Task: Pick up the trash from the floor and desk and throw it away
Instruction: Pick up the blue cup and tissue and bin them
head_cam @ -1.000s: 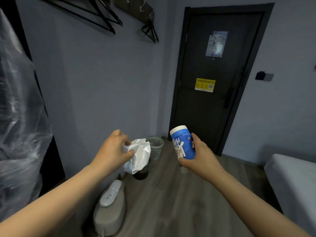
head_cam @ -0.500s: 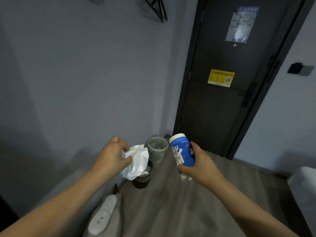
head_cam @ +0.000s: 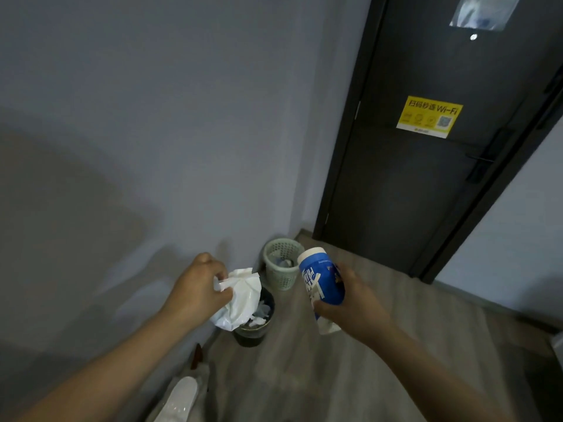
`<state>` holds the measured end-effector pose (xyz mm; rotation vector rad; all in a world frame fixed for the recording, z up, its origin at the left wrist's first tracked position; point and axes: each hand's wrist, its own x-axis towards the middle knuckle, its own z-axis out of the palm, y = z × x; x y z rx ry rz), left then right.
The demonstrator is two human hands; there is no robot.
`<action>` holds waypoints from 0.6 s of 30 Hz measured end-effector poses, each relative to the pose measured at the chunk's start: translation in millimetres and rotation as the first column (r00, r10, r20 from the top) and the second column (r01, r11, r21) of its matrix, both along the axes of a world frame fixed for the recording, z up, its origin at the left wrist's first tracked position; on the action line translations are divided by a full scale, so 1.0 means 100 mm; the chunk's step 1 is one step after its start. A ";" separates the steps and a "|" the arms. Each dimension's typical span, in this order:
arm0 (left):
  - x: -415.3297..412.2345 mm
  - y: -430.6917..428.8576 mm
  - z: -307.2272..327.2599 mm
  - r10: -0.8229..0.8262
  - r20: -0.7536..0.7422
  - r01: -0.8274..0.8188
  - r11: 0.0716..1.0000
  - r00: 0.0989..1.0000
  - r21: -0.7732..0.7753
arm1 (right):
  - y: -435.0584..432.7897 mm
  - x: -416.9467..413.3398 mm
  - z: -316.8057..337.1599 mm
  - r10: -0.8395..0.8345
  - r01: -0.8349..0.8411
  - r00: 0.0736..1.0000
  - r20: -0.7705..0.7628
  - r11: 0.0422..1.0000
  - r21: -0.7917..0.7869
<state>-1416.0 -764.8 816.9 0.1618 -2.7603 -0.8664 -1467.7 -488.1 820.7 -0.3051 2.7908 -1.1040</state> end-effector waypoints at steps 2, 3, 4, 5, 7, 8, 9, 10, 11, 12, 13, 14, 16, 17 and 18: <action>-0.33 -0.03 -0.08 0.016 0.005 -0.016 1.000 1.000 0.001 | -0.05 -0.40 -0.11 0.031 -0.031 0.999 0.018 1.000 0.004; -0.51 -0.04 -0.13 0.028 0.011 -0.028 1.000 1.000 0.001 | -0.08 -0.62 -0.16 0.041 -0.041 0.999 0.025 0.999 0.001; -0.69 -0.05 -0.17 0.044 0.020 -0.044 0.999 0.999 -0.004 | -0.10 -0.84 -0.22 0.051 -0.051 0.998 0.035 0.999 -0.006; -0.87 -0.06 -0.22 0.061 0.037 -0.060 0.998 0.997 -0.014 | -0.13 -1.06 -0.27 0.062 -0.061 0.997 0.047 0.998 -0.011; -1.20 -0.08 -0.32 0.088 0.090 -0.085 0.996 0.992 -0.041 | -0.21 -1.48 -0.39 0.088 -0.088 0.993 0.074 0.996 -0.004; -1.36 -0.10 -0.39 0.097 0.116 -0.091 0.994 0.988 -0.056 | -0.25 -1.67 -0.46 0.109 -0.109 0.990 0.091 0.994 -0.001; -1.50 -0.12 -0.46 0.108 0.141 -0.100 0.993 0.984 -0.065 | -0.29 -1.85 -0.53 0.131 -0.132 0.985 0.110 0.991 0.000; -1.63 -0.14 -0.55 0.125 0.165 -0.115 0.991 0.978 -0.068 | -0.33 -2.03 -0.62 0.149 -0.151 0.980 0.130 0.989 -0.001; -1.75 -0.17 -0.65 0.146 0.193 -0.136 0.988 0.970 -0.069 | -0.37 -2.19 -0.72 0.160 -0.162 0.975 0.154 0.987 -0.003; -1.85 -0.19 -0.75 0.169 0.223 -0.156 0.985 0.960 -0.073 | -0.42 -2.34 -0.81 0.166 -0.168 0.969 0.180 0.986 -0.004; -1.94 -0.21 -0.86 0.184 0.253 -0.171 0.983 0.950 -0.071 | -0.46 -2.47 -0.91 0.172 -0.177 0.963 0.206 0.984 0.002; -2.02 -0.24 -0.98 0.191 0.283 -0.181 0.982 0.940 -0.062 | -0.50 -2.59 -1.01 0.181 -0.189 0.955 0.234 0.982 0.014; -2.19 -0.29 -1.23 0.182 0.333 -0.180 0.983 0.925 -0.037 | -0.59 -2.81 -1.23 0.193 -0.211 0.938 0.289 0.977 0.035; -2.29 -0.32 -1.36 0.179 0.357 -0.180 0.983 0.917 -0.030 | -0.65 -2.93 -1.34 0.194 -0.218 0.931 0.308 0.975 0.044; -2.40 -0.36 -1.49 0.181 0.382 -0.185 0.982 0.906 -0.028 | -0.71 -3.03 -1.46 0.193 -0.223 0.926 0.326 0.973 0.057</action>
